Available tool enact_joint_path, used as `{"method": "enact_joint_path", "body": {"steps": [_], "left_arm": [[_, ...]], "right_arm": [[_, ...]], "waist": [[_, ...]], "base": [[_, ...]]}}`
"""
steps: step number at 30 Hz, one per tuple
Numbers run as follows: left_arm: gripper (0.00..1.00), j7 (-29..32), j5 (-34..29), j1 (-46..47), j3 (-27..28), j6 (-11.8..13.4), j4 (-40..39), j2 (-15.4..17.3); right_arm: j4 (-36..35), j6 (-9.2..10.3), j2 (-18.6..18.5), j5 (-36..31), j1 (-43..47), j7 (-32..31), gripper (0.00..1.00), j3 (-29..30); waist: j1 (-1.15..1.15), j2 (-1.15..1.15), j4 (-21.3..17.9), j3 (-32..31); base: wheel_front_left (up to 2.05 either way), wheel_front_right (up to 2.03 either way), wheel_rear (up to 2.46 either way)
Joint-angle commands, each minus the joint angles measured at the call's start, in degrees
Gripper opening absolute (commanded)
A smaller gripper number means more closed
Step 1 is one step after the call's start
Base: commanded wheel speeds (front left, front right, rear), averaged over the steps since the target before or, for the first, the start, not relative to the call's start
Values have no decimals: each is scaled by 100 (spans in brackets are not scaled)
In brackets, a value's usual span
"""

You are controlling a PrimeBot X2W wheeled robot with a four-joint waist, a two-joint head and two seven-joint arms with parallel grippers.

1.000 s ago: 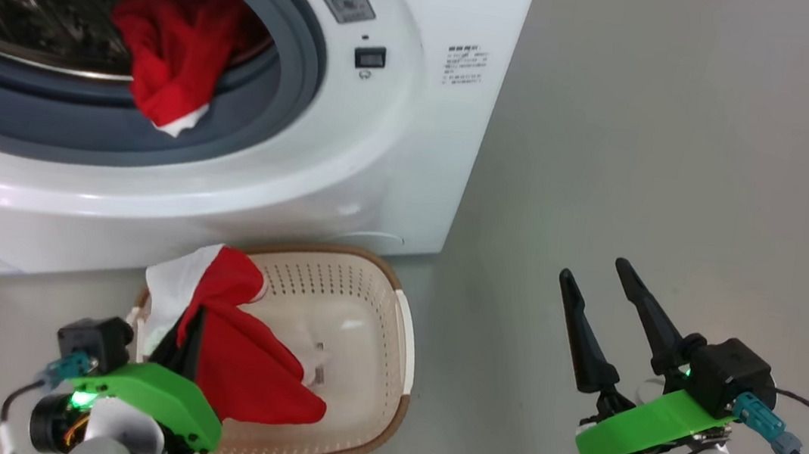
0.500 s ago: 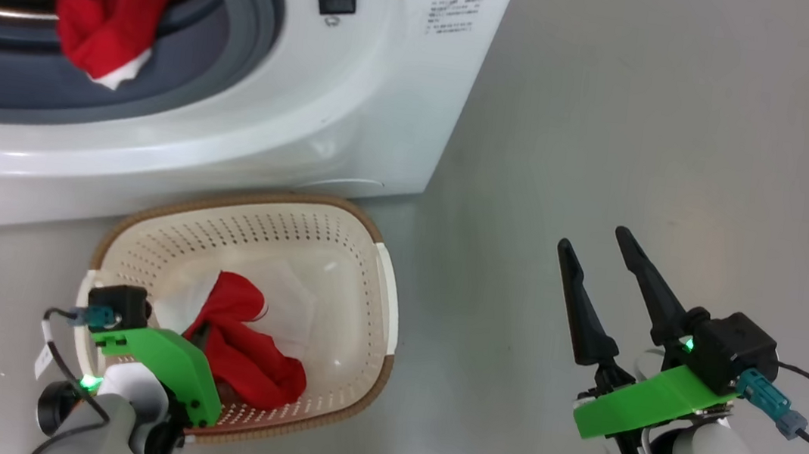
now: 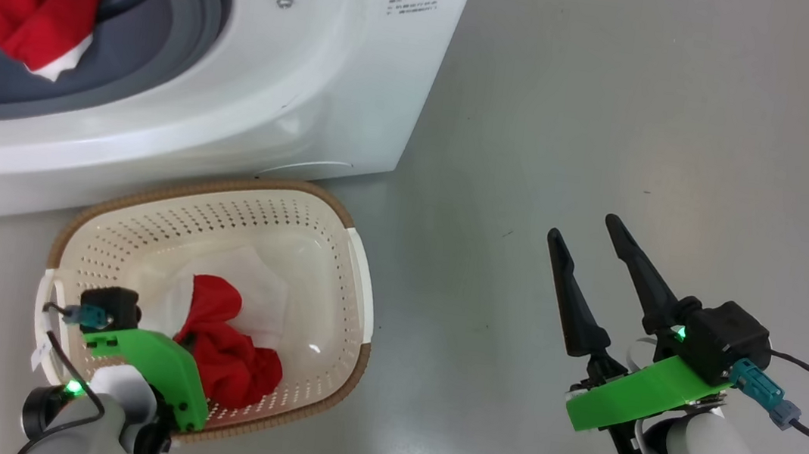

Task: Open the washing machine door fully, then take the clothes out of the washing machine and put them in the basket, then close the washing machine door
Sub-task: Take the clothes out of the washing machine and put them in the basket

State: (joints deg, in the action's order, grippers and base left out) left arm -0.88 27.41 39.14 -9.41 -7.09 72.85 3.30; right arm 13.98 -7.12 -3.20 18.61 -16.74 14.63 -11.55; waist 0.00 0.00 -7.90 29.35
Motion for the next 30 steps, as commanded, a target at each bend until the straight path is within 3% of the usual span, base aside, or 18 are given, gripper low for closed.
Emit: {"method": "enact_joint_path", "body": {"steps": [1, 17, 25, 30], "left_arm": [[100, -131, 52, 55, 102, -27, -17, 228], [100, -1247, 271, -474, -118, -38, -281, 112], [100, -1405, 460, -1018, -204, -39, -964, 228], [100, -1409, 316, -1437, 90, -8, -1905, 422]], "right_arm": [[-88, -36, 30, 100, 22, 37, 100, -81], [131, -36, 32, 89, 278, 37, 100, 147], [152, -36, 32, 29, 559, 37, 100, 293], [64, -36, 32, -20, 732, 37, 100, 305]], "waist": [[0, 0, 19, -66], [0, 0, 287, -1170], [0, 0, 497, -1907], [0, 0, 552, -2304]], "base": [[0, 0, 0], [0, 0, 0], [0, 0, 0], [0, 0, 0]]}}
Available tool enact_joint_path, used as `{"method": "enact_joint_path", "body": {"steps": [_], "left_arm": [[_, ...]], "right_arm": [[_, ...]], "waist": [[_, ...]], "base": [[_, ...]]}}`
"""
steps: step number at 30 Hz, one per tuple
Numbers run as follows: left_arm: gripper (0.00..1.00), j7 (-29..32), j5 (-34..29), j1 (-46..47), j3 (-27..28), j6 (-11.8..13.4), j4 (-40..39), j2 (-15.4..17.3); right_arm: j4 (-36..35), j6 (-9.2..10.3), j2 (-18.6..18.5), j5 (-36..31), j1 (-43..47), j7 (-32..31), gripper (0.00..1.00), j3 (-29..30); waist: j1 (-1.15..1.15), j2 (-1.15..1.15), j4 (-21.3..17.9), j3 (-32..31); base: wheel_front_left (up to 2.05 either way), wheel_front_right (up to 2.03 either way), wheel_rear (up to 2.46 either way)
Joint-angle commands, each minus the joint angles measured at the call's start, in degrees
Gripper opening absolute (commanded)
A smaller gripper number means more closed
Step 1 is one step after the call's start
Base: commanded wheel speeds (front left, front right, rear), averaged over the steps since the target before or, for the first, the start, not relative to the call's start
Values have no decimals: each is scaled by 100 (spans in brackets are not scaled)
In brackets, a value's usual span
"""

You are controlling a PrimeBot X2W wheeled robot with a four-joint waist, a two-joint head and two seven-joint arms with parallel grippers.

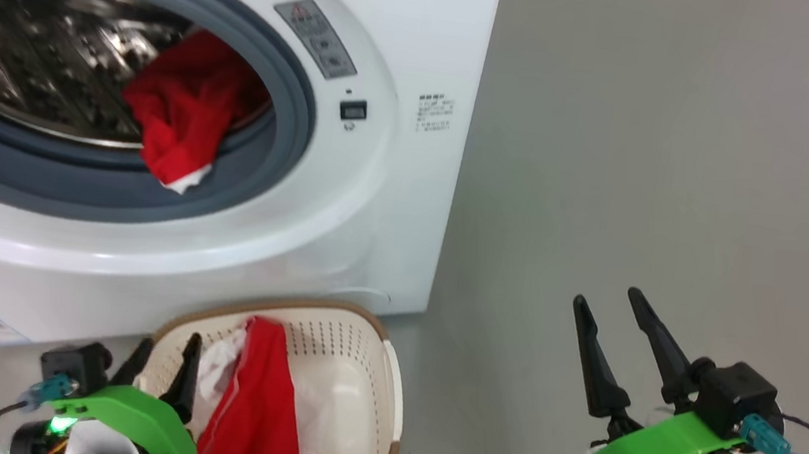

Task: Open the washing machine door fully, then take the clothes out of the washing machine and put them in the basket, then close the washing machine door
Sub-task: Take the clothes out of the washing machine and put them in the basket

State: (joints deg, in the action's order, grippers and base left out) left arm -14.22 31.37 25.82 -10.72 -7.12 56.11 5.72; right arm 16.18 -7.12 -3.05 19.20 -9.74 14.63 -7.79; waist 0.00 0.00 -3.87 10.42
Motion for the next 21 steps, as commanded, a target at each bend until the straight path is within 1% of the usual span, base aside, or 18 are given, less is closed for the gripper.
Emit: {"method": "enact_joint_path", "body": {"steps": [1, 5, 9, 13, 17, 21], "left_arm": [[100, -76, -119, -217, 302, 5, -456, 194], [100, -76, -359, -688, 598, 39, -1399, 237], [100, -77, -614, -1189, 917, 132, -2285, 217], [100, -77, -887, -1645, 1120, 129, -3122, 184], [100, -77, -1098, -2071, 1364, 129, -3761, 164], [100, -77, -1374, -2468, 1497, 258, -4265, 133]], "right_arm": [[-167, -36, 17, -102, 65, 37, 100, -59], [-210, -36, 14, -175, 203, 37, 100, 4], [-258, -36, -15, -225, 352, 37, 100, 63], [-340, -36, -40, -246, 515, 37, 100, 164], [-439, -36, -59, -261, 665, 37, 100, 259], [-526, -36, -88, -296, 797, 37, 100, 360]], "waist": [[0, 0, 157, -481], [0, 0, 167, -724], [0, 0, 147, -949], [0, 0, 133, -1108], [0, 0, 118, -1197], [0, 0, 90, -1271]], "base": [[0, 0, 0], [0, 0, 0], [0, 0, 0], [0, 0, 0], [0, 0, 0], [0, 0, 0]]}}
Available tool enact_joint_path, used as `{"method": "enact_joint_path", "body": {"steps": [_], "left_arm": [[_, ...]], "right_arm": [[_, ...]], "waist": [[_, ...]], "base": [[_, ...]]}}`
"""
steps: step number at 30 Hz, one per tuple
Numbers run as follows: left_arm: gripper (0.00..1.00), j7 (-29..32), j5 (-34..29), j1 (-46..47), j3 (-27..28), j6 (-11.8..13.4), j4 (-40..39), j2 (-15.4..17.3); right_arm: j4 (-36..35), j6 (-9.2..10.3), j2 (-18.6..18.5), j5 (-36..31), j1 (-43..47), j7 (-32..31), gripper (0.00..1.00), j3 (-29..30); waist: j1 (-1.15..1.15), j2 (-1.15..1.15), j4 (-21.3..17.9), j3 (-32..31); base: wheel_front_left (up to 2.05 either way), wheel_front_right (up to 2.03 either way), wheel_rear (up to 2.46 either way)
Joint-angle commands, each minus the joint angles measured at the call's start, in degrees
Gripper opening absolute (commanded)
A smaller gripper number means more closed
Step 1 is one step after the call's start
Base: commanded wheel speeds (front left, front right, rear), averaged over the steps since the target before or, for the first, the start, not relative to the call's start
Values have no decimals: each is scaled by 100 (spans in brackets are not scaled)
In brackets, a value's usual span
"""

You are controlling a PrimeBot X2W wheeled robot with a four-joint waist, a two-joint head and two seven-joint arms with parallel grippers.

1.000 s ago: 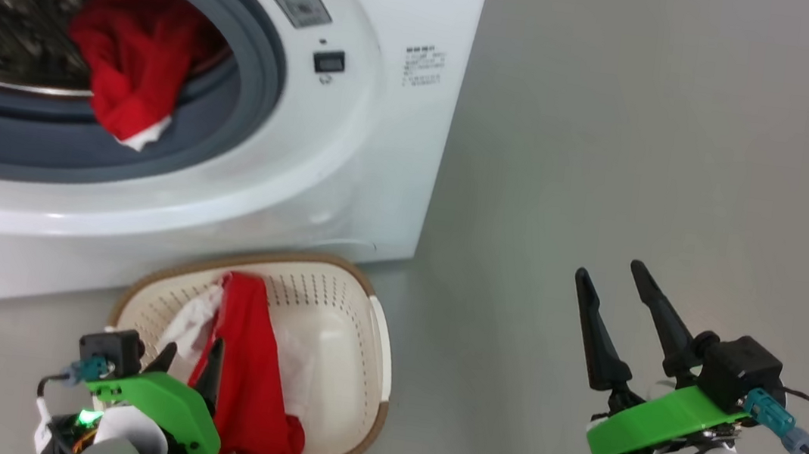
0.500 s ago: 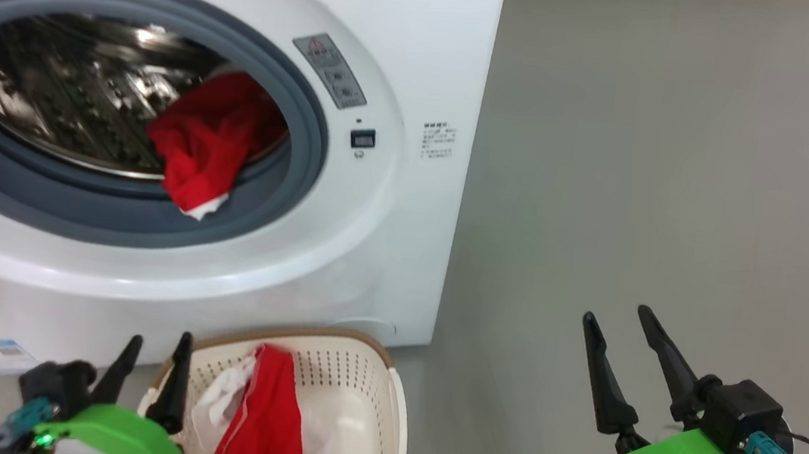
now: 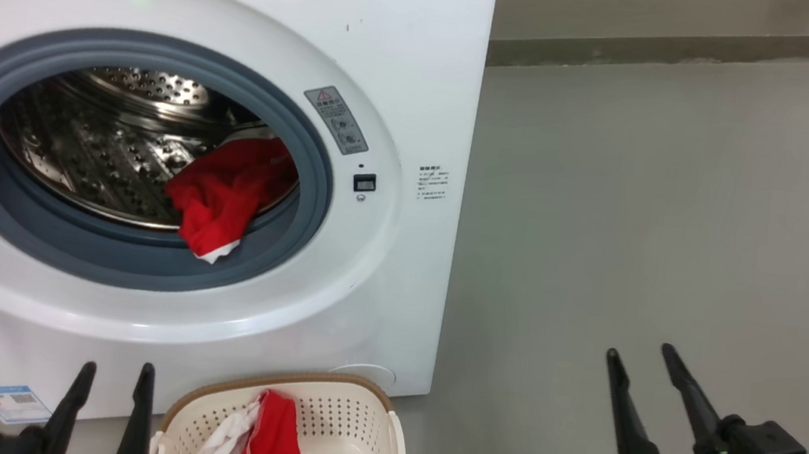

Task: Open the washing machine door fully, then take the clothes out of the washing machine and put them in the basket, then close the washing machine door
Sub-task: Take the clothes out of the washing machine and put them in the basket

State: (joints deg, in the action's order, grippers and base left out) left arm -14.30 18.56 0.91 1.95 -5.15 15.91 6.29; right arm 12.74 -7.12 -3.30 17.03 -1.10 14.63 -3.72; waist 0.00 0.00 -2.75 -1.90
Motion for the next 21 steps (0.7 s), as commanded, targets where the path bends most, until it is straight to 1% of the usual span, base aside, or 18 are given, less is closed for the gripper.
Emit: {"method": "enact_joint_path", "body": {"steps": [1, 3, 7, 21], "left_arm": [[100, -70, -143, -60, 273, 87, -368, 68], [100, -70, -217, -215, 331, 98, -561, 49], [100, -70, -286, -443, 430, 42, -804, 18], [100, -70, -375, -692, 551, -28, -903, -109]], "right_arm": [[-204, -36, -66, -87, -43, 37, 100, -23], [-256, -36, -66, -111, 7, 37, 100, 42], [-362, -36, -56, -142, 143, 37, 100, 171], [-409, -36, -42, -154, 346, 37, 100, 258]], "waist": [[0, 0, -30, -51], [0, 0, -35, -80], [0, 0, -26, -146], [0, 0, 45, -299]], "base": [[0, 0, 0], [0, 0, 0], [0, 0, 0], [0, 0, 0]]}}
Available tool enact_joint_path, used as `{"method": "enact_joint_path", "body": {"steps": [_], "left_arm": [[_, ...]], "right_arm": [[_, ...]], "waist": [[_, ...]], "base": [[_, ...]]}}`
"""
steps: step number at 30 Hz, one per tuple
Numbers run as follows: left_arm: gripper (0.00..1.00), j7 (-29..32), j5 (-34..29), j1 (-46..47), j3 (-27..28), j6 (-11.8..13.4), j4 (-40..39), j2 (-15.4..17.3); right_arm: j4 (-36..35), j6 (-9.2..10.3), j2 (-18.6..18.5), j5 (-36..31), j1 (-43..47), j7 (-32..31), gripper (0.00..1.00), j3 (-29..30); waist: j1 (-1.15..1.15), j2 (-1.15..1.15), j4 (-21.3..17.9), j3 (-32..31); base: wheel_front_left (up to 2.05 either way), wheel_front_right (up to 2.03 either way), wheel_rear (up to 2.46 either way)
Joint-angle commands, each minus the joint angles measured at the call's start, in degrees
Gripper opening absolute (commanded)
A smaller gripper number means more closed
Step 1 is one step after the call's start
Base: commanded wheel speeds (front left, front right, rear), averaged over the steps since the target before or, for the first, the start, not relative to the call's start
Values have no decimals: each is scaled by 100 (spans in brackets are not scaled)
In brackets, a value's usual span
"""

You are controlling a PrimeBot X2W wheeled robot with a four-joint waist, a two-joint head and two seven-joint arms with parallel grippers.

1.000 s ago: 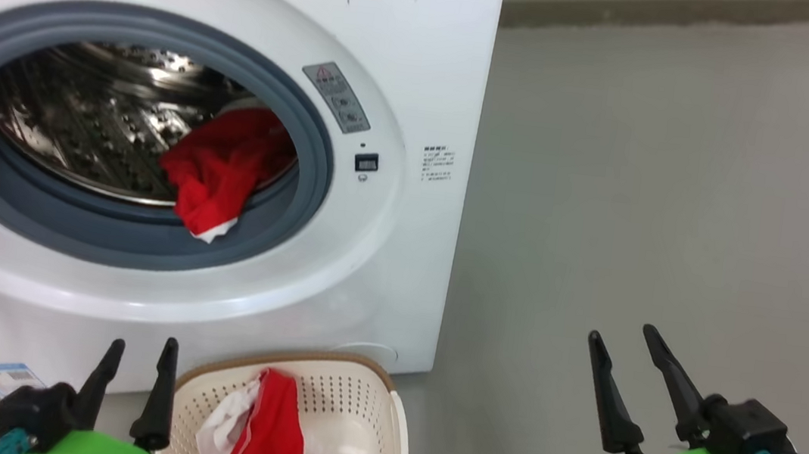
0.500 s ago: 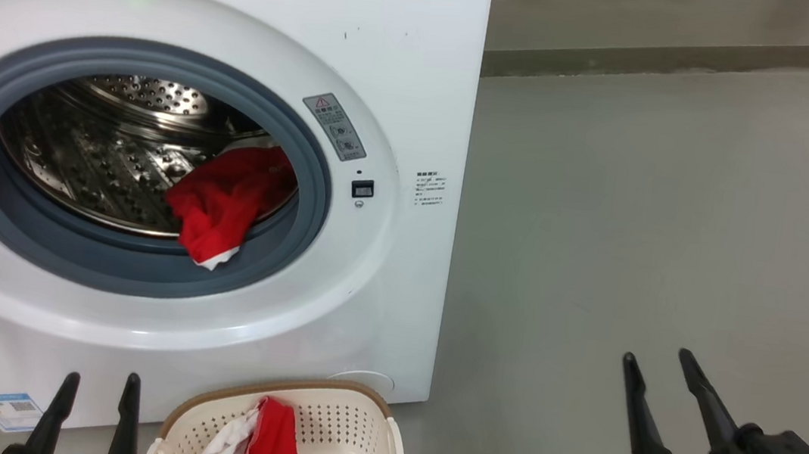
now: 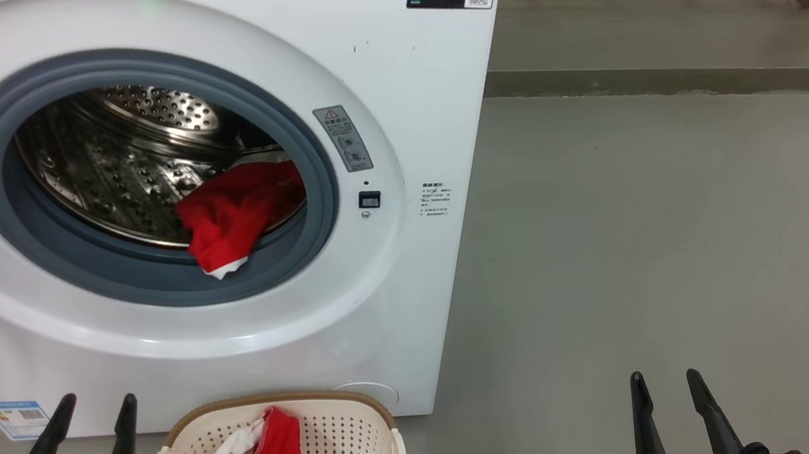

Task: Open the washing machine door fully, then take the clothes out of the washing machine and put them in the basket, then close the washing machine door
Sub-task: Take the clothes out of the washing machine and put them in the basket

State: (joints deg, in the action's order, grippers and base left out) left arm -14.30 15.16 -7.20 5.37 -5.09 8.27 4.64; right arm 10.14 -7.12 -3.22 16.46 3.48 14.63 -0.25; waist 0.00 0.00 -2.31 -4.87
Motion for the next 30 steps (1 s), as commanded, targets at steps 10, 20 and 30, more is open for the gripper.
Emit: {"method": "enact_joint_path", "body": {"steps": [10, 20, 30], "left_arm": [[100, -70, -99, 98, 262, -66, -172, 16], [100, -70, -152, 111, 372, -91, -158, -17], [100, -70, -166, 141, 411, -113, -112, -56]], "right_arm": [[-132, -36, -51, -82, -93, 37, 100, -154], [-113, -36, -43, -73, -118, 37, 100, -201], [-121, -36, -46, -76, -114, 37, 100, -238]], "waist": [[0, 0, -16, -7], [0, 0, -54, 24], [0, 0, -9, 58]], "base": [[0, 0, 0], [0, 0, 0], [0, 0, 0]]}}
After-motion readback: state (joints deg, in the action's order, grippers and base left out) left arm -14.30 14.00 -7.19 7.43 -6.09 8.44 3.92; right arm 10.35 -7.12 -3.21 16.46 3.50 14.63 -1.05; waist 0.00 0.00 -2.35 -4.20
